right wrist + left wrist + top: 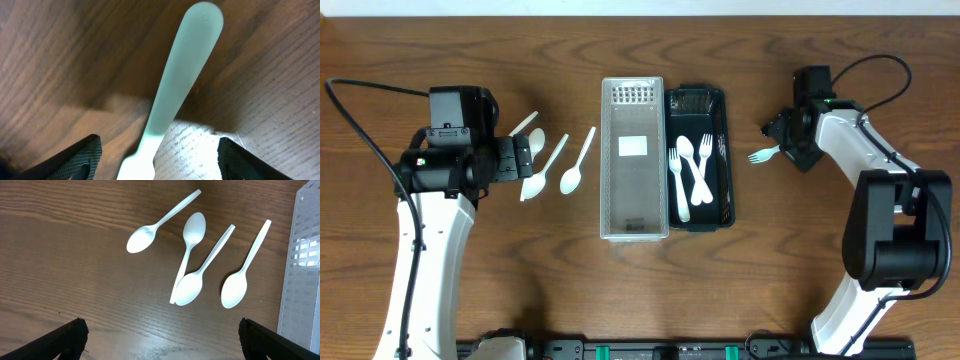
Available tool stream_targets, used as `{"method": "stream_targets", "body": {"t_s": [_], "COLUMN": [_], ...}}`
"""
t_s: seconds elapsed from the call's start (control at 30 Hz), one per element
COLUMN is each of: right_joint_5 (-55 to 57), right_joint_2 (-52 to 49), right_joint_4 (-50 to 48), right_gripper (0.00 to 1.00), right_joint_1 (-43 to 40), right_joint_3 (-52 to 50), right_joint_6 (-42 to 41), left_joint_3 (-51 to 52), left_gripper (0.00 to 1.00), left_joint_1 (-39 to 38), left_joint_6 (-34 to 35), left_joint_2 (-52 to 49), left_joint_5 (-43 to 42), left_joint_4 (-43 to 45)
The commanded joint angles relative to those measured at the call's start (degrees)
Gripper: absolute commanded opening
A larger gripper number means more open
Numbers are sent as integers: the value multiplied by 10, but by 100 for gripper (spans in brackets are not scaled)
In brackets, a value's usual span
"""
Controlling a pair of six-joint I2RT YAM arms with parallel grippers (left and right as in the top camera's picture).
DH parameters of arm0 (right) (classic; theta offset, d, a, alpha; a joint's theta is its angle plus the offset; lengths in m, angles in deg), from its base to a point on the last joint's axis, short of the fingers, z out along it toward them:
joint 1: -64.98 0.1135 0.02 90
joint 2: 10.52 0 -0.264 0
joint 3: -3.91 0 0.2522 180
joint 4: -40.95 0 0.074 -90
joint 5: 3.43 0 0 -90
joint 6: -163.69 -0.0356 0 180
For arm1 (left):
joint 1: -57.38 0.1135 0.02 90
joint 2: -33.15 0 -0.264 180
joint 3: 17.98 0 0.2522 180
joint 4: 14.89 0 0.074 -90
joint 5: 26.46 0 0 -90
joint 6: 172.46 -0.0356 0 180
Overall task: Pack container
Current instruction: 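Grasp the pale-green fork with right gripper and lift it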
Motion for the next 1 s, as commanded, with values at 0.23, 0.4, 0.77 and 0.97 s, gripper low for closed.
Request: {"method": "stream_targets", "body": {"t_s": [0.23,0.4,0.77,0.97], "right_joint_5": [17,21,19,22], "right_joint_2": [-6,-9,-41,-49], "right_joint_4": [-7,-24,-37,-9], "right_gripper": [74,71,71,65], "right_joint_1": [-10,-12,-22,-28], "right_joint_3": [0,1,1,1], "right_joint_6": [-29,-30,-40,-21], "left_joint_3": [-11,-11,-11,-11], "left_gripper": [98,98,98,98], "left_joint_1": [3,3,3,3], "left_joint_6": [-7,-7,-7,-7], "left_joint_2": [-4,-4,-4,-4], "left_joint_5": [-1,-1,-1,-1], "left_joint_4": [-2,-2,-2,-2]}}
